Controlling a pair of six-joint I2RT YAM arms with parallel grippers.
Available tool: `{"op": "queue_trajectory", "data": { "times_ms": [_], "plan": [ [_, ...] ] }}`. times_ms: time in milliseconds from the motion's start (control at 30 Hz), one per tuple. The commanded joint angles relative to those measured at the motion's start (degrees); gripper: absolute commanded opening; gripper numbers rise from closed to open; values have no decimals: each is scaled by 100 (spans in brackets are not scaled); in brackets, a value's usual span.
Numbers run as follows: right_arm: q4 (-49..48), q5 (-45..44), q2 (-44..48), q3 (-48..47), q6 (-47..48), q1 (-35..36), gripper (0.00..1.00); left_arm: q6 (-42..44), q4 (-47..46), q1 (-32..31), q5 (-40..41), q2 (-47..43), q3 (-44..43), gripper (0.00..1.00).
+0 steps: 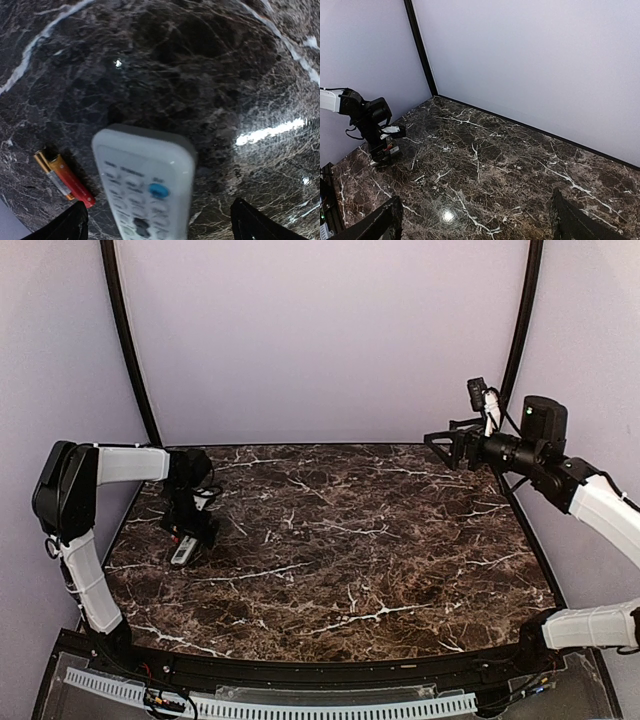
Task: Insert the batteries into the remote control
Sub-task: Pick up the remote control without batteries from the center of the board.
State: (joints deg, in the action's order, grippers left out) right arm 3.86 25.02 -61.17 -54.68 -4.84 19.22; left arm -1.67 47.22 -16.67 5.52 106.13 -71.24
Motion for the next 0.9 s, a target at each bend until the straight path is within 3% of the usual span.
{"op": "queue_trajectory", "data": {
  "times_ms": [0,133,333,700,767,867],
  "plan": [
    [-32,-25,122,162,62,66,99,35,143,174,-248,-304,-93,99],
    [-30,3,116,185,91,73,99,104,46,253,-502,-288,56,99],
    [-42,-35,171,227,151,68,99,101,-18,287,-1142,-285,133,90],
    [37,65,246,217,171,78,99,109,-23,287,-987,-116,161,86],
    [49,67,269,199,156,82,99,126,-20,287,-923,-42,182,82],
    [52,126,331,185,116,79,99,132,25,287,-894,132,178,67]
  ]
}}
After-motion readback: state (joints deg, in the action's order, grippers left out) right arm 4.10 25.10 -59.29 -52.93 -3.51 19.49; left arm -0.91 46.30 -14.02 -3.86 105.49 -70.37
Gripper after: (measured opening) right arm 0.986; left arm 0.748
